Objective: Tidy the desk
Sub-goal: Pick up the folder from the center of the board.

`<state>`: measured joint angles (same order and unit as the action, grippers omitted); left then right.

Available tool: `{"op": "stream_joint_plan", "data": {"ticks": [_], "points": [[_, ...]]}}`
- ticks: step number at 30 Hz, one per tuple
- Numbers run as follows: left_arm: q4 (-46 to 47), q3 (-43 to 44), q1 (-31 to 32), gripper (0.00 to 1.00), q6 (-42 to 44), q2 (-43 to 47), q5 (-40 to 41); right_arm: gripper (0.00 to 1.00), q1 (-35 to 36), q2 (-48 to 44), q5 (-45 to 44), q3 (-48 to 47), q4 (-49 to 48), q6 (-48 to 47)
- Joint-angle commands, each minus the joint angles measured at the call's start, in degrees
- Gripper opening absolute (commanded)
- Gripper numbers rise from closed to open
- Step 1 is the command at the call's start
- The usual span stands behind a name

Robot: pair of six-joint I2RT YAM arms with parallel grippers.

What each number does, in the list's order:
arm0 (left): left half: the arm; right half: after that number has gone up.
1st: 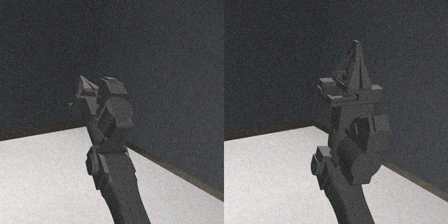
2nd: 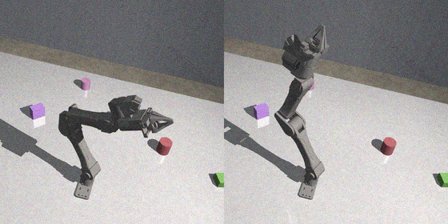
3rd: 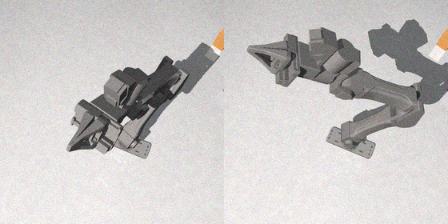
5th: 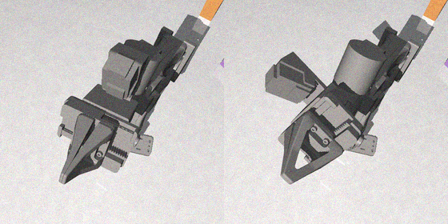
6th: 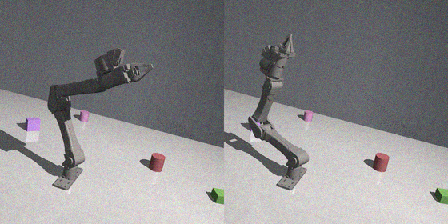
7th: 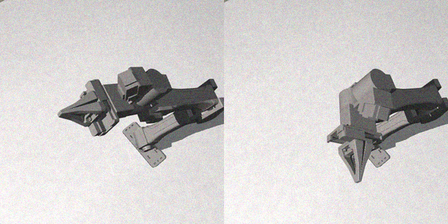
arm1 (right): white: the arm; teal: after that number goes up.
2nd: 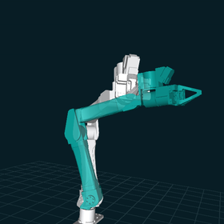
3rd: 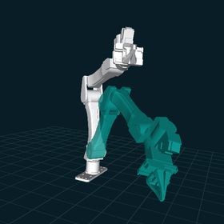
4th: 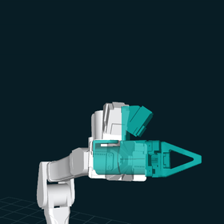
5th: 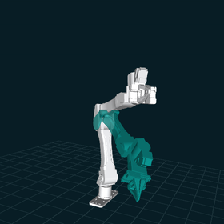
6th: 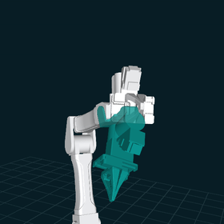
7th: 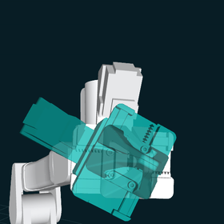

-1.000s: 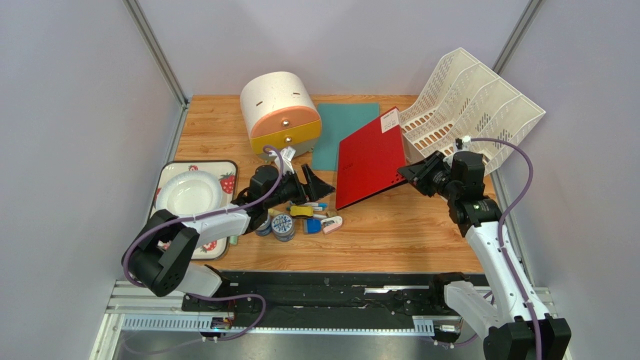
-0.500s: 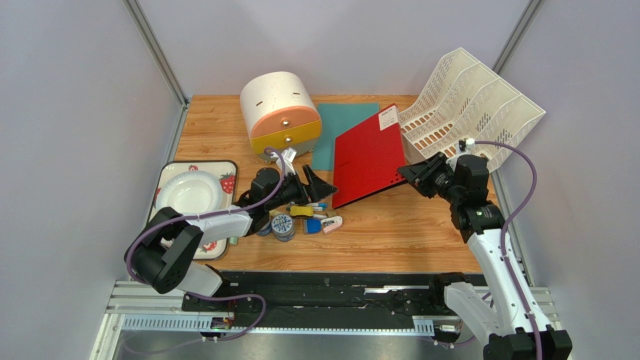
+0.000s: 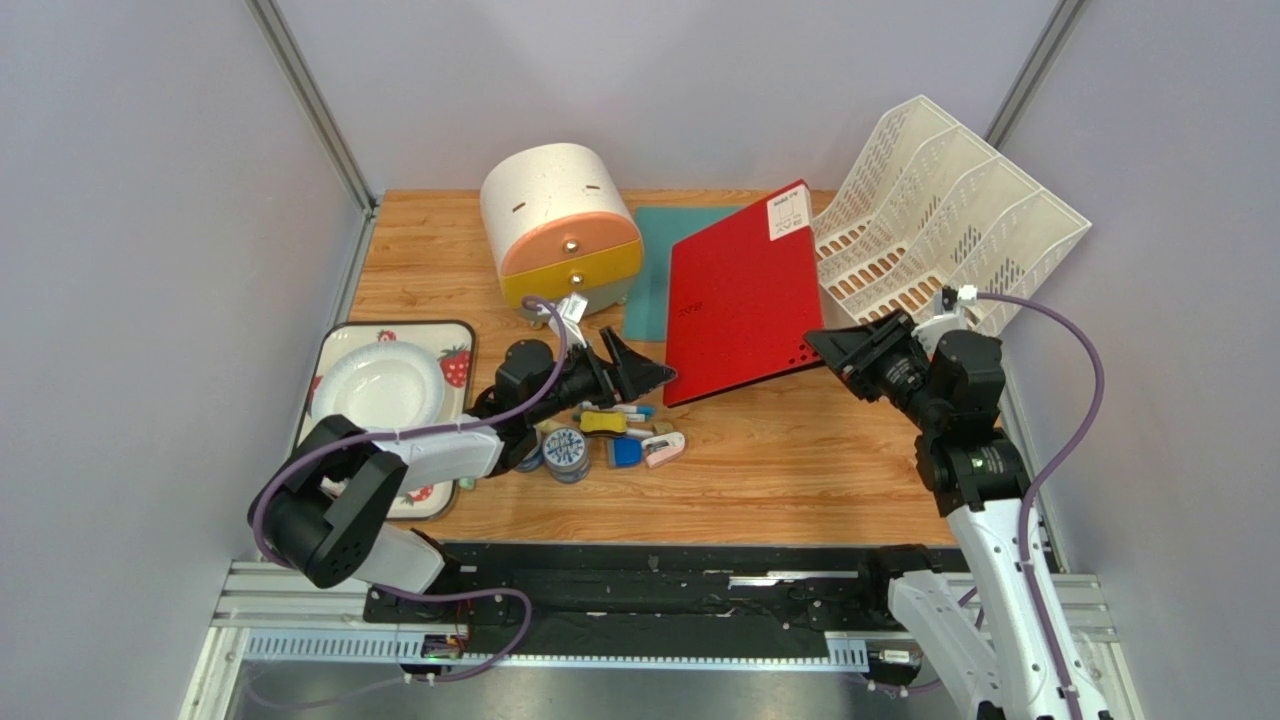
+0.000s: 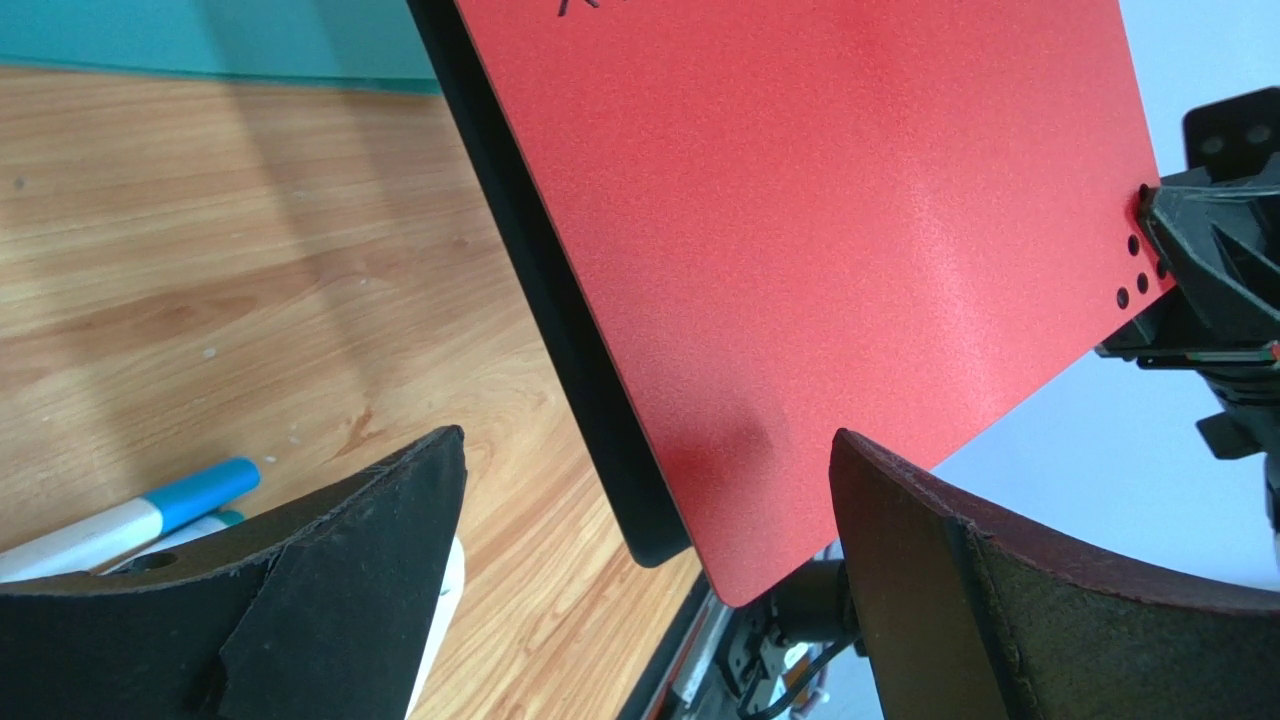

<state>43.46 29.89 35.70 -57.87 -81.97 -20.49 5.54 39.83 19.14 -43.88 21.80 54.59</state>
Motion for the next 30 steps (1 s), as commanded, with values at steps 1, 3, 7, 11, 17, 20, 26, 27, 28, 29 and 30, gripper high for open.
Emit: {"op": "stream_joint_plan", "data": {"ticks": [1, 3, 7, 11, 17, 20, 26, 27, 28, 29, 30], "points": [[8.5, -1.0, 0.3, 0.99, -1.6, 1.8, -1.6, 0.00, -0.1, -4.0, 1.8, -0.6, -5.7, 2.7], [9.5, -1.0, 0.4, 0.99, -2.0, 1.9, -1.9, 0.00, -0.2, -4.9, 1.8, -0.4, -5.7, 3.2], [11.3, -1.4, 0.6, 0.99, -2.5, 2.1, -1.9, 0.00, -0.2, -5.7, 2.3, -0.2, -5.9, 3.9], [16.6, -1.8, 0.7, 0.99, -3.5, 1.6, -2.2, 0.00, -0.1, -6.3, 3.9, 0.2, -6.2, 4.5], [24.6, -0.9, 1.3, 0.99, -5.8, -1.8, -3.7, 0.00, -0.1, -7.3, 4.9, 1.5, -6.9, 5.5], [30.1, -1.6, 1.6, 0.99, -8.0, -4.9, -3.8, 0.00, -0.2, -8.0, 5.0, 1.5, -6.8, 6.0], [34.6, -2.1, 1.7, 0.99, -10.0, -8.9, -3.7, 0.00, -0.1, -8.9, 5.0, 1.2, -6.9, 6.1], [34.4, -2.1, 1.7, 0.99, -9.8, -8.6, -3.3, 0.00, -0.2, -9.2, 4.8, 1.2, -6.8, 6.1], [33.4, -2.2, 1.7, 0.99, -9.5, -8.2, -3.2, 0.00, -0.1, -9.2, 4.6, 1.2, -6.5, 6.1], [32.6, -2.6, 1.8, 0.99, -9.1, -7.6, -2.9, 0.00, -0.1, -9.3, 4.2, 1.3, -6.5, 5.9], [31.7, -2.8, 1.8, 0.99, -8.8, -5.9, -2.0, 0.00, -0.2, -9.3, 4.1, 1.2, -6.2, 5.7]]}}
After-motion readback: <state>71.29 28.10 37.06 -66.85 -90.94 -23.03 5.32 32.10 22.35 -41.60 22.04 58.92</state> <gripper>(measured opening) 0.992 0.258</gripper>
